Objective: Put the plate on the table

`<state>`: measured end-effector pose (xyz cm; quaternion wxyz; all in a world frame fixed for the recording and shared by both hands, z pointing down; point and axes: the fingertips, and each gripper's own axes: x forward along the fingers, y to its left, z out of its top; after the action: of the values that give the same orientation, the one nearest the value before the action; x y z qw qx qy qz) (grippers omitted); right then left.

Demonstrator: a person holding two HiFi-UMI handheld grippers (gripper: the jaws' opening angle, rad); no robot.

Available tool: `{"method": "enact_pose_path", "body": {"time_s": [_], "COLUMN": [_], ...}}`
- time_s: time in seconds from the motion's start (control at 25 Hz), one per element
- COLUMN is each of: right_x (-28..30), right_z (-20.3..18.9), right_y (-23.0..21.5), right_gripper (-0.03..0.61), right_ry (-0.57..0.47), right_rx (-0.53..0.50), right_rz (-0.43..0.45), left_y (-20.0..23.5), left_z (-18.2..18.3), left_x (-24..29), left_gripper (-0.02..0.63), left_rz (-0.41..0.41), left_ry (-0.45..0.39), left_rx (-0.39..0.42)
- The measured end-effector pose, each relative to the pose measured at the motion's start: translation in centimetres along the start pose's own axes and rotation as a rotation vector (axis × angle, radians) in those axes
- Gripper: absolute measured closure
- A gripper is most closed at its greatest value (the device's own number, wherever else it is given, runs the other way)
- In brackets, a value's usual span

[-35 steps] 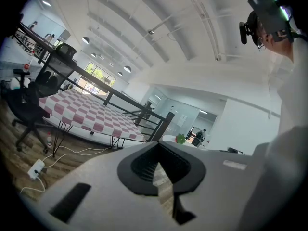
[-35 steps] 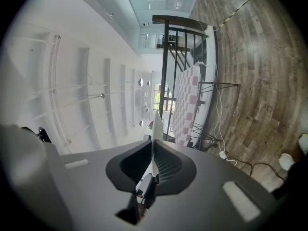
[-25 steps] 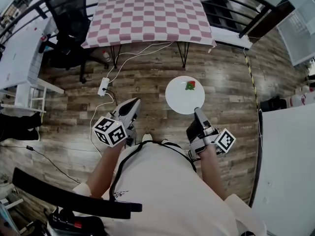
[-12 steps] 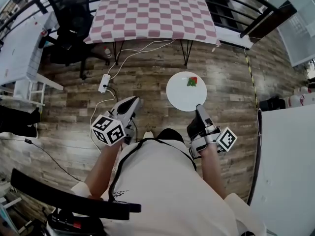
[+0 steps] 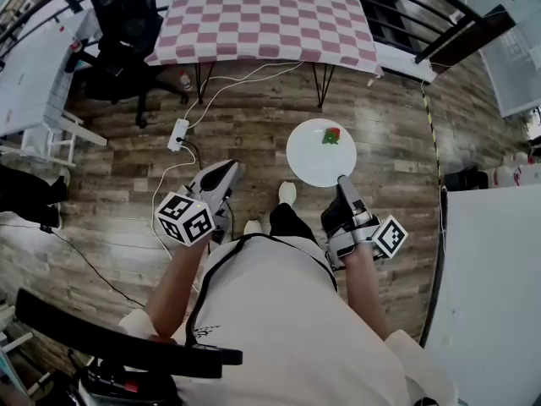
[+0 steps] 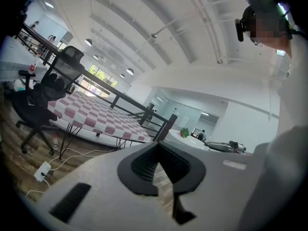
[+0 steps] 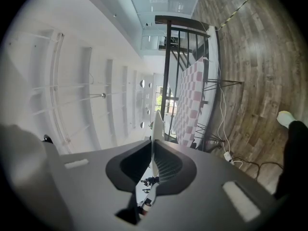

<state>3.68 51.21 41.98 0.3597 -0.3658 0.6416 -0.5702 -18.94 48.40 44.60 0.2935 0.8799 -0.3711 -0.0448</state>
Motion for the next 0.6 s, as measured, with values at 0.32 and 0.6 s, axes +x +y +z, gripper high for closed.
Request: {"method": "enact_pose_path", "body": {"time_s": [0.32, 0.6], "right_x": [2.7, 6.4], "right_z": [2.2, 6.4], "right_y": [-0.7, -1.2], "right_gripper": [0.554, 0.555], "right_ry": [0.018, 0.029], "right_rx": [-0.007, -0.012], "right_rz": [-0.004, 0.003], "left_y": [1.3, 2.3], "left_z": [0.7, 3.6], "left_x": [2.4, 7.6], "left_gripper": [0.607, 0.607], "left_rz": [0.017, 0.019], "left_ry": [0.004, -0.002], "left_rx": [-0.014, 0.011]}}
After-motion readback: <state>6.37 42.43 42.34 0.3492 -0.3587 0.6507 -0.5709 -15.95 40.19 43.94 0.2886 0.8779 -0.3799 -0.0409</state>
